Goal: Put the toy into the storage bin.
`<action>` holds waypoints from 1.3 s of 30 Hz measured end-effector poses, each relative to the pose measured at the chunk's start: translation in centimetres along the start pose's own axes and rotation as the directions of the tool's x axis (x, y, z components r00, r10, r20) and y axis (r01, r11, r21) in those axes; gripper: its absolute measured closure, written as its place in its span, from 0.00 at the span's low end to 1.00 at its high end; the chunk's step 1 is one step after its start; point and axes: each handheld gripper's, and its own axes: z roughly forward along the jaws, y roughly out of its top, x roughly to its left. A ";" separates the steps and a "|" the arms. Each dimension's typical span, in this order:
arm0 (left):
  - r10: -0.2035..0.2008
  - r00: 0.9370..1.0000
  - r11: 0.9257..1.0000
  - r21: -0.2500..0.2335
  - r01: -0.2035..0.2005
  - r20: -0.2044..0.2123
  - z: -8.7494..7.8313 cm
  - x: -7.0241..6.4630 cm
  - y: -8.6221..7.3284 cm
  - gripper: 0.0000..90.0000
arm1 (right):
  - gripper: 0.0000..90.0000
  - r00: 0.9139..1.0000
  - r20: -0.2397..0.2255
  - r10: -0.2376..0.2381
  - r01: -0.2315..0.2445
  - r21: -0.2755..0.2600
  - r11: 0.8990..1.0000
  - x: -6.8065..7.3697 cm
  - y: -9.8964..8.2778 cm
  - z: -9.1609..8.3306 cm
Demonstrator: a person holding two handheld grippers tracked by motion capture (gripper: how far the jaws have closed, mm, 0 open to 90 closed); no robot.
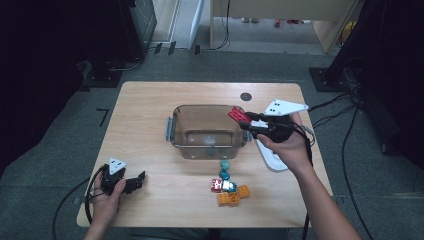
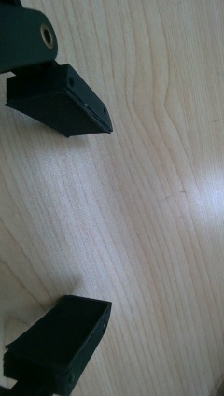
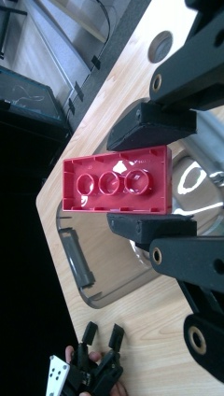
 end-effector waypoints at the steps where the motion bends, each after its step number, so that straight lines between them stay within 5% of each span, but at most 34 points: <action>1: 0.000 1.000 1.000 0.000 0.000 0.000 0.0 0.0 0.0 0.14 | 0.67 1.000 -0.004 -0.003 0.003 -0.001 1.000 0.0 0.2 0.3; 14: 0.000 1.000 1.000 0.000 0.000 0.000 0.0 0.0 0.0 0.14 | 0.67 0.997 -0.050 -0.050 0.051 0.034 0.998 0.1 1.6 5.5; 24: 0.000 1.000 1.000 0.001 0.000 0.001 0.0 0.0 0.0 0.14 | 0.67 0.992 -0.084 -0.092 0.104 0.145 0.984 -0.7 1.5 9.3; 31: 0.000 1.000 1.000 0.001 0.000 0.001 0.0 0.0 0.0 0.14 | 0.67 0.978 -0.130 -0.160 0.192 0.283 0.940 -0.3 1.3 11.2; 39: 0.000 1.000 1.000 0.002 0.000 0.002 0.0 0.0 0.0 0.14 | 0.67 0.971 -0.143 -0.189 0.232 0.410 0.882 0.1 1.4 12.6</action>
